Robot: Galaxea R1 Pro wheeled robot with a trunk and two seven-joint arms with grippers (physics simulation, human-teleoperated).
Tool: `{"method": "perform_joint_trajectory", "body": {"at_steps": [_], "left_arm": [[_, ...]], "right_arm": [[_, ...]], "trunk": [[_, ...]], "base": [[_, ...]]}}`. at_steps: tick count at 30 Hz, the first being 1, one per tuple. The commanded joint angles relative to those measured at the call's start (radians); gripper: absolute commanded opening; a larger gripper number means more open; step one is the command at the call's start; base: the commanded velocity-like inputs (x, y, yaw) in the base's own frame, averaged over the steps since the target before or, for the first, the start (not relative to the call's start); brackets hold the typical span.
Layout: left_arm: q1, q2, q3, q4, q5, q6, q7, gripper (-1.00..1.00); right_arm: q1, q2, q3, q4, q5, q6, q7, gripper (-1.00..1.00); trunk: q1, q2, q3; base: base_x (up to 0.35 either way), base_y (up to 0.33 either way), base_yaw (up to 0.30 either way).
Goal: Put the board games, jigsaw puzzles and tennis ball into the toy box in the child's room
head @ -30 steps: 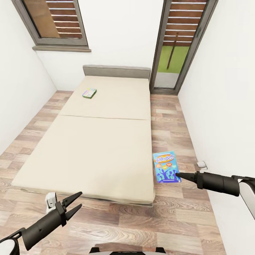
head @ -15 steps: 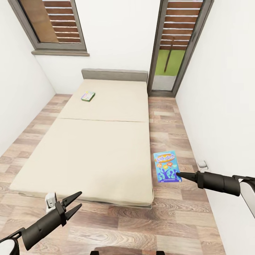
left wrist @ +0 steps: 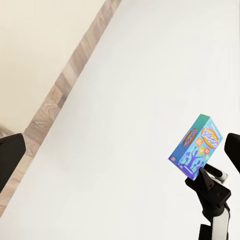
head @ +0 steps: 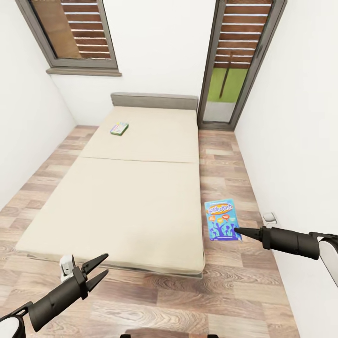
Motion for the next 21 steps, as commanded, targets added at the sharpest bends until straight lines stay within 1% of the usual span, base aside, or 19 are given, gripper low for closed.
{"method": "perform_joint_trajectory", "body": {"at_steps": [1, 8, 21], "left_arm": [[0.0, 0.0, 0.001, -0.001, 0.0, 0.004, -0.002, 1.0], [0.0, -0.001, 0.002, -0.001, 0.0, 0.004, -0.002, 1.0], [0.0, 0.0, 0.003, -0.001, 0.0, 0.004, -0.003, 1.0]], "right_arm": [[-0.001, 0.0, -0.001, 0.0, 0.003, 0.003, 0.006, -1.0], [-0.002, 0.0, -0.001, 0.0, 0.003, 0.003, 0.006, -1.0], [-0.003, -0.001, 0.001, 0.0, 0.003, 0.003, 0.006, -1.0]], "trunk": [[0.001, -0.002, 0.0], [0.001, -0.002, 0.005], [0.001, -0.002, 0.015]], "base": [[0.0, 0.0, 0.159], [0.0, 0.0, 0.206], [0.0, 0.0, 0.257]]}}
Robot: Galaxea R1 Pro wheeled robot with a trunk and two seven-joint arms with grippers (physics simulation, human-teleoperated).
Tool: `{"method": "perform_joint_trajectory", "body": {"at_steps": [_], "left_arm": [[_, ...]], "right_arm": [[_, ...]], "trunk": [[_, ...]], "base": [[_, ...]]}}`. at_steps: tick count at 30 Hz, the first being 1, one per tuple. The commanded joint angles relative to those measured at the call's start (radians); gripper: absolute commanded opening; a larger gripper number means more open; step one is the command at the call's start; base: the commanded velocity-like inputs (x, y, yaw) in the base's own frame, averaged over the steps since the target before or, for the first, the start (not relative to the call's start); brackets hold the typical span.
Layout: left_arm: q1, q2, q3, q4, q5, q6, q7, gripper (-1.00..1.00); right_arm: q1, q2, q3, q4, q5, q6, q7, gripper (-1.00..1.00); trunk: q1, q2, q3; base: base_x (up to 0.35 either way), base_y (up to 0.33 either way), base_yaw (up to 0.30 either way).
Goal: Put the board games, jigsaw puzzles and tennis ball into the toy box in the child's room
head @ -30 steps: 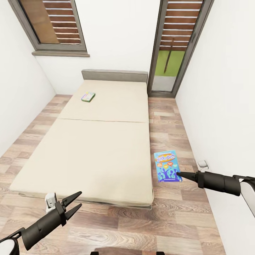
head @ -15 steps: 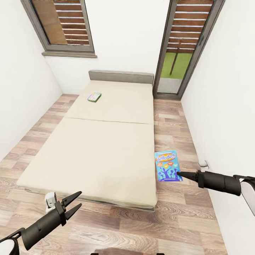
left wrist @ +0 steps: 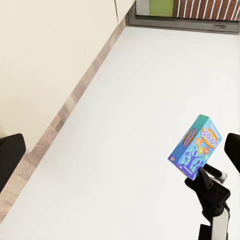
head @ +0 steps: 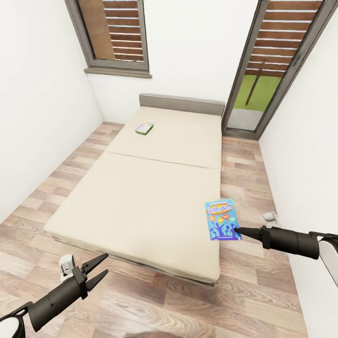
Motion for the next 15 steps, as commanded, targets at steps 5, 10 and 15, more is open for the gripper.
{"method": "perform_joint_trajectory", "body": {"at_steps": [5, 10, 15], "left_arm": [[0.0, 0.0, 0.002, -0.001, 0.0, 0.003, -0.001, 1.0], [0.0, 0.0, 0.004, -0.001, 0.0, 0.003, 0.0, 1.0], [0.0, 0.0, 0.005, -0.001, 0.0, 0.002, 0.001, 1.0]], "right_arm": [[-0.001, 0.0, 0.0, 0.0, -0.001, 0.004, 0.006, -1.0], [-0.002, 0.0, 0.0, 0.0, -0.001, 0.004, 0.006, -1.0], [-0.002, 0.0, 0.0, -0.001, -0.001, 0.004, 0.005, -1.0]], "trunk": [[0.001, -0.002, 0.004], [0.001, -0.002, 0.01], [0.001, -0.002, 0.017]], "base": [[0.0, 0.0, 0.236], [0.0, 0.0, 0.209], [0.0, 0.0, 0.192]]}}
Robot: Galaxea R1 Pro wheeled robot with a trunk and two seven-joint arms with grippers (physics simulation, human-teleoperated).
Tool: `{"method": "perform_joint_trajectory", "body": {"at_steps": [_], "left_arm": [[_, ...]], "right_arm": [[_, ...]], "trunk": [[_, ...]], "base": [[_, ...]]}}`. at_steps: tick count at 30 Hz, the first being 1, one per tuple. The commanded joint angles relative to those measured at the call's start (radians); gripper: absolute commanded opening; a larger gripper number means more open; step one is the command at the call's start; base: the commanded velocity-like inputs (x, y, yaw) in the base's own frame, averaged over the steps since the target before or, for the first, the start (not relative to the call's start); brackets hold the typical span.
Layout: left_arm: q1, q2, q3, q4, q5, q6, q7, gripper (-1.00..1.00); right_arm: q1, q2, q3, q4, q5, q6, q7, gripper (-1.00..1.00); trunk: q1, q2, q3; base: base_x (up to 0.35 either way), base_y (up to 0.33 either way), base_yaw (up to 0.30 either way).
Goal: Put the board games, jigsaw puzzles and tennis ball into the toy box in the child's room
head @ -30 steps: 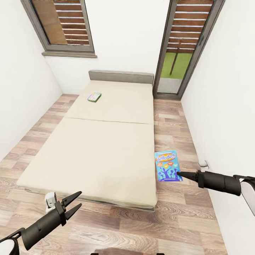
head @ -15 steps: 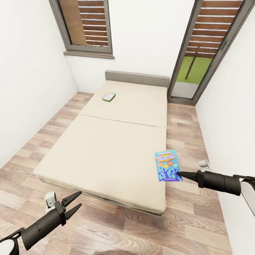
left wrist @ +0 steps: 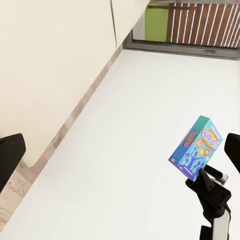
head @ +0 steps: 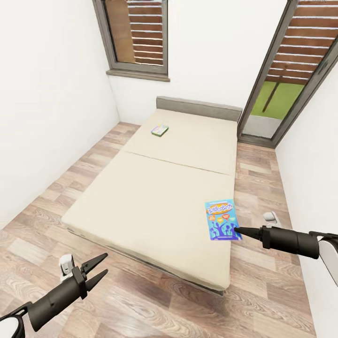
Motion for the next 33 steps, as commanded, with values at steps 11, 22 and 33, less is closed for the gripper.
{"method": "perform_joint_trajectory", "body": {"at_steps": [11, 22, 33], "left_arm": [[0.001, 0.0, 0.001, -0.001, 0.0, 0.004, -0.001, 1.0], [0.001, 0.0, 0.001, -0.001, 0.0, 0.003, 0.0, 1.0], [0.001, 0.0, 0.0, -0.001, 0.0, 0.003, 0.006, 1.0]], "right_arm": [[0.0, 0.001, -0.001, 0.0, -0.002, 0.005, 0.006, -1.0], [0.0, 0.001, -0.001, 0.0, -0.002, 0.005, 0.006, -1.0], [0.0, 0.002, 0.001, -0.001, -0.002, 0.005, 0.006, -1.0]], "trunk": [[0.001, -0.002, 0.014], [0.001, -0.002, 0.03], [0.001, -0.002, 0.046]], "base": [[0.0, 0.0, 0.171], [0.0, 0.0, 0.16], [0.0, 0.0, 0.159]]}}
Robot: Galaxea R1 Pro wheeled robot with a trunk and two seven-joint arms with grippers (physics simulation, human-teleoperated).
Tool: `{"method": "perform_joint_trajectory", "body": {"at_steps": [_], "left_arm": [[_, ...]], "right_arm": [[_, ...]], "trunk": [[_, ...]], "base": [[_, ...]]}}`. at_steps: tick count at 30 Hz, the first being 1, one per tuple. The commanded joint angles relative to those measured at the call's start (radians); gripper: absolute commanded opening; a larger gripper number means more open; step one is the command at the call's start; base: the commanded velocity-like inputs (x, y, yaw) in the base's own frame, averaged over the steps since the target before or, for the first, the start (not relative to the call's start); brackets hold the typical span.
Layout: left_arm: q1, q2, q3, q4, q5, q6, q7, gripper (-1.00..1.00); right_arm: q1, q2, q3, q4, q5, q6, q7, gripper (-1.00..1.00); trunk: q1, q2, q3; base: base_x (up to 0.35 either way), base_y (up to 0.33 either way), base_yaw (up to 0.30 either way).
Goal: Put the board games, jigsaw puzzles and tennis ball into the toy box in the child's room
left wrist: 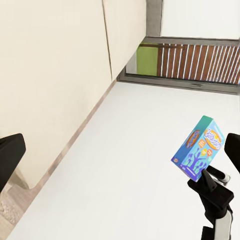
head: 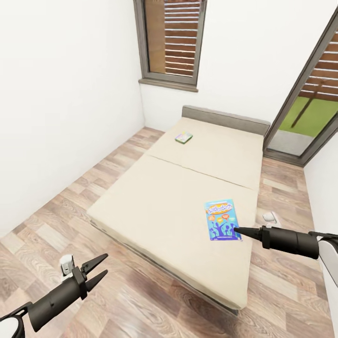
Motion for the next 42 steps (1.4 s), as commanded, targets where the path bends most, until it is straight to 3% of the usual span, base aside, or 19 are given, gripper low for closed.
{"method": "perform_joint_trajectory", "body": {"at_steps": [1, 12, 42], "left_arm": [[0.0, 0.0, 0.001, 0.0, 0.0, 0.004, -0.001, 1.0], [0.0, 0.0, 0.001, 0.0, 0.0, 0.004, 0.001, 1.0], [0.0, 0.0, 0.0, 0.0, 0.0, 0.004, 0.0, 1.0]], "right_arm": [[-0.001, 0.001, 0.001, 0.0, 0.003, 0.003, 0.006, -1.0], [-0.003, 0.009, 0.011, 0.0, 0.004, 0.003, -0.033, -1.0], [-0.005, 0.01, 0.036, 0.0, 0.004, 0.003, -0.043, -1.0]], "trunk": [[0.001, -0.002, 0.0], [0.001, -0.002, 0.016], [0.001, -0.002, 0.059]], "base": [[0.0, 0.0, 0.159], [0.0, 0.0, 0.159], [0.0, 0.0, 0.175]]}}
